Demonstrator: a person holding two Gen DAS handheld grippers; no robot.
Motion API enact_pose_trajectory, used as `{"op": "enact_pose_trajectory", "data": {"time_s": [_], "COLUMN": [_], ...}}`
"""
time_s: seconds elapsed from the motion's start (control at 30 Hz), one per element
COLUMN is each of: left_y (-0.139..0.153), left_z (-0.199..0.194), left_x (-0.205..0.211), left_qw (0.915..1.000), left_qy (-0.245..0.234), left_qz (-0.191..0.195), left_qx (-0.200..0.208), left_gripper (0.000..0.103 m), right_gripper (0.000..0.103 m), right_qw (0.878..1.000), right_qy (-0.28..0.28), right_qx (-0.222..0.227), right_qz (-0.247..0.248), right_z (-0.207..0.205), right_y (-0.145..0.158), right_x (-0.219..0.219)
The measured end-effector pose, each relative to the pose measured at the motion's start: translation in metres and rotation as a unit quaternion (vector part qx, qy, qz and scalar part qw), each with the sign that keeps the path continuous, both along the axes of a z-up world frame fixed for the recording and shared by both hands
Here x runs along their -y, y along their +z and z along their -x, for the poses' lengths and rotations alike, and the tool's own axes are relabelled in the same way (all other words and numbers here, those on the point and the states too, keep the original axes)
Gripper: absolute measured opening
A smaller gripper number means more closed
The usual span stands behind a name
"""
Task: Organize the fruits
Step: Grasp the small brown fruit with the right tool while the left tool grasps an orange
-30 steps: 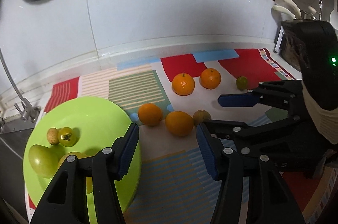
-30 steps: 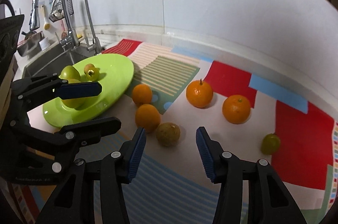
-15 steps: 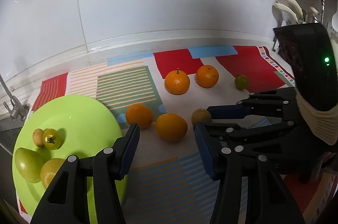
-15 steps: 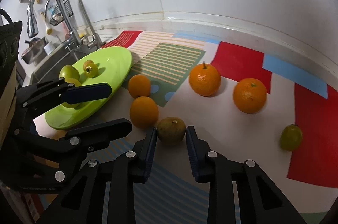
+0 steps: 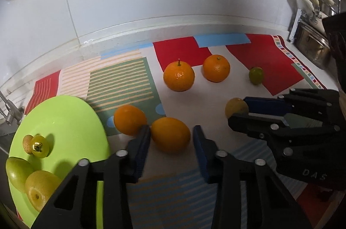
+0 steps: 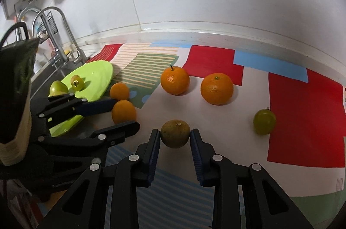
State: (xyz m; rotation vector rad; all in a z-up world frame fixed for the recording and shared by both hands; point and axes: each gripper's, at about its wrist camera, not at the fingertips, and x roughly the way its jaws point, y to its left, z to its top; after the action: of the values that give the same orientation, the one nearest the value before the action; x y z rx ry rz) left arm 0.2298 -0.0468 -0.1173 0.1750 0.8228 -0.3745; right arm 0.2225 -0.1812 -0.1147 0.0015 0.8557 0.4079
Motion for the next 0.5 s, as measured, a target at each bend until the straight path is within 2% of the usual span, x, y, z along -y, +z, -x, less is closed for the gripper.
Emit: {"op": "enact_pose_trajectory", "data": {"time_s": [0.13,0.5], "left_y": [0.001,0.028], "left_z": [0.002,0.027], "left_x": [-0.001,-0.009], "left_qw": [1.0,0.9995], "left_qy": [0.0,0.007], "left_qz": [0.006,0.02], "left_qx": [-0.003,0.024], "left_gripper": [0.037,0.037], "right_gripper": [0.03,0.03], "right_qw": [1.0,1.0], "right_qy": [-0.008,-0.024], "right_qx": [-0.003,0.011], "right_qz": [-0.007,-0.015], "right_z": [0.004,0.024], "right_y": [-0.001,0.017], "right_x": [0.001,0.001]}}
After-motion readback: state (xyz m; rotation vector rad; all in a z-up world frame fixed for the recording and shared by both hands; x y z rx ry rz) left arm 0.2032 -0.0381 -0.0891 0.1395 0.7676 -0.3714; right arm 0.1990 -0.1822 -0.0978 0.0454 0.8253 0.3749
